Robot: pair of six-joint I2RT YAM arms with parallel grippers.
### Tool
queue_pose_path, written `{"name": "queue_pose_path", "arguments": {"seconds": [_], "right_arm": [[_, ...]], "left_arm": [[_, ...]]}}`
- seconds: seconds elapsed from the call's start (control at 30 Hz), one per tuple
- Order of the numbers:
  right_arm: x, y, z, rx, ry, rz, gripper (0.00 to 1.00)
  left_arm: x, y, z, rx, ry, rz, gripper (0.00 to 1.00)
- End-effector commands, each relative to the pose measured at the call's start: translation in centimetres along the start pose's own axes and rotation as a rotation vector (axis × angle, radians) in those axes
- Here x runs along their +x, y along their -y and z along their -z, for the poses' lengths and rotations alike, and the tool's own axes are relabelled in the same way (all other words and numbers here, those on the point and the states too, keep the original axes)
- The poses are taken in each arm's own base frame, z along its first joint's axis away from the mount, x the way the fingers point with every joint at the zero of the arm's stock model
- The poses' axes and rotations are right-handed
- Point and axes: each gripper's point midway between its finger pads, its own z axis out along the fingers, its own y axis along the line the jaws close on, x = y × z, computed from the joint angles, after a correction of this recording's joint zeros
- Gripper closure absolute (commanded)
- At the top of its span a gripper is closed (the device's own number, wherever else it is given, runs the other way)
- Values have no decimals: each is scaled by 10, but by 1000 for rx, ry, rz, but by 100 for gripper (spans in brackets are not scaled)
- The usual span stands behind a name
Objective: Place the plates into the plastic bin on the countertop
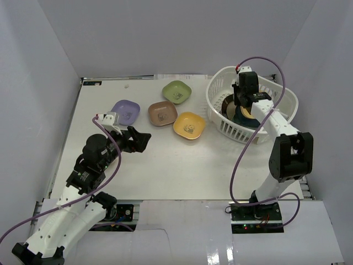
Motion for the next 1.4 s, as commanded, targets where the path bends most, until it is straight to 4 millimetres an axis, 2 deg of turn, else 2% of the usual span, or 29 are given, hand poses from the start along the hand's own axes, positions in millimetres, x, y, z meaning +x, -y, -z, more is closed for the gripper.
{"name": "queue_pose_path", "arguments": {"seconds": [0.0, 0.07, 0.1, 0.2, 0.27, 0.3, 0.37, 0.4, 0.43, 0.47, 0.53, 0.57, 0.6, 0.67, 0.73, 0.97, 1.1, 1.2, 1.37], "right_arm": [[-22, -8, -7, -49, 66, -10, 84], [-22, -10, -7, -56, 65, -18, 75], [-20, -11, -6, -57, 59, -19, 65], [-23, -17, 3, -87, 56, -26, 54], [-30, -24, 18, -99, 74, -19, 50], [-34, -43, 28, -131, 92, 8, 47], [-49, -64, 52, -158, 158, 55, 42], [-54, -98, 72, -216, 196, 108, 41], [-55, -118, 81, -257, 216, 147, 41], [-51, -157, 97, -352, 237, 232, 41], [-36, -193, 102, -428, 215, 320, 42], [-25, -218, 111, -478, 207, 389, 42], [-10, -233, 104, -504, 173, 438, 43], [8, -256, 101, -545, 135, 515, 42], [33, -265, 84, -535, 65, 583, 42], [75, -284, 54, -608, -18, 641, 39], [109, -293, 32, -642, -99, 652, 43], [116, -298, 26, -653, -110, 631, 57], [125, -305, 31, -707, -127, 603, 55]], "left_arm": [[6, 1, -2, 11, -22, -8, 2], [9, 0, -5, 8, -36, -9, 2], [10, 0, -5, 6, -40, -10, 2], [13, -2, -8, 0, -55, -9, 2], [13, -1, -10, -1, -60, -9, 2], [15, -3, -12, -6, -69, -8, 2], [17, -4, -13, -10, -78, -9, 2], [17, -5, -15, -16, -80, -8, 2], [17, -6, -15, -19, -82, -9, 2], [17, -7, -16, -23, -84, -7, 2], [16, -10, -16, -35, -82, -6, 2], [17, -11, -16, -37, -83, -6, 2], [15, -12, -16, -42, -80, -4, 2], [16, -14, -17, -46, -80, -3, 2], [16, -15, -17, -51, -81, -2, 2], [11, -21, -14, -83, -62, -3, 2], [9, -24, -12, -103, -52, -4, 2], [6, -29, -11, -138, -36, -2, 2], [5, -30, -9, -142, -32, -2, 2]]}}
